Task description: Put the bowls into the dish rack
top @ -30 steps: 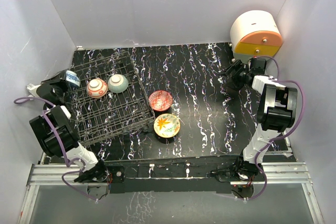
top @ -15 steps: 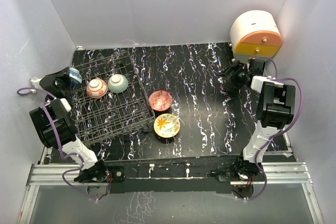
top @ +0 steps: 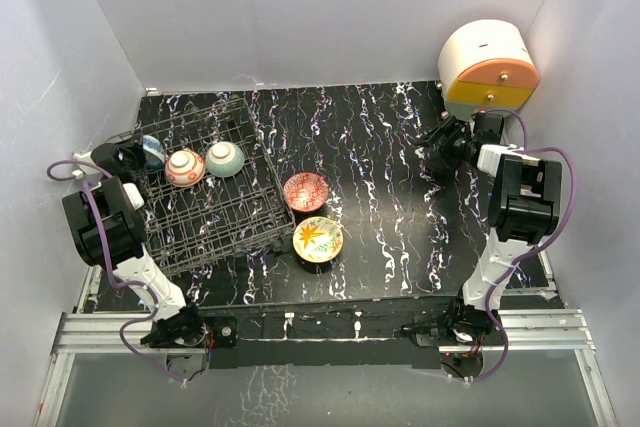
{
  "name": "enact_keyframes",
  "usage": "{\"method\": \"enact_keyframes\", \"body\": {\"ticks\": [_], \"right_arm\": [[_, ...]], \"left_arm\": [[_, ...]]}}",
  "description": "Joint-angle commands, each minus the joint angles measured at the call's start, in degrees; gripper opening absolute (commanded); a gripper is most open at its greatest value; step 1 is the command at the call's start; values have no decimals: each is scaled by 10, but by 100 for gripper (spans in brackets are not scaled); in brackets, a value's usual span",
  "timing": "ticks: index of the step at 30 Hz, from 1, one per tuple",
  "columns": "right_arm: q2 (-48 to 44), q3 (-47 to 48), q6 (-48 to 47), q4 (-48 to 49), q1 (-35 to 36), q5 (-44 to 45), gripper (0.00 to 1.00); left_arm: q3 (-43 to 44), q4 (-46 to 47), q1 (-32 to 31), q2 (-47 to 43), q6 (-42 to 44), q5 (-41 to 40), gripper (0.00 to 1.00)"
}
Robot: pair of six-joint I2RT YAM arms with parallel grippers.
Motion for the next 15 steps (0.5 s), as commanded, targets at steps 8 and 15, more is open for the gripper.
{"method": "enact_keyframes", "body": {"ticks": [8,15], "right_arm": [[18,22,-20,27,-3,-18,78],[12,15,-22,27,-3,-19,78]], "left_arm": [[-98,16,3,-58,16,-49,0],[-147,-3,10,-87,9,-53,2]]}}
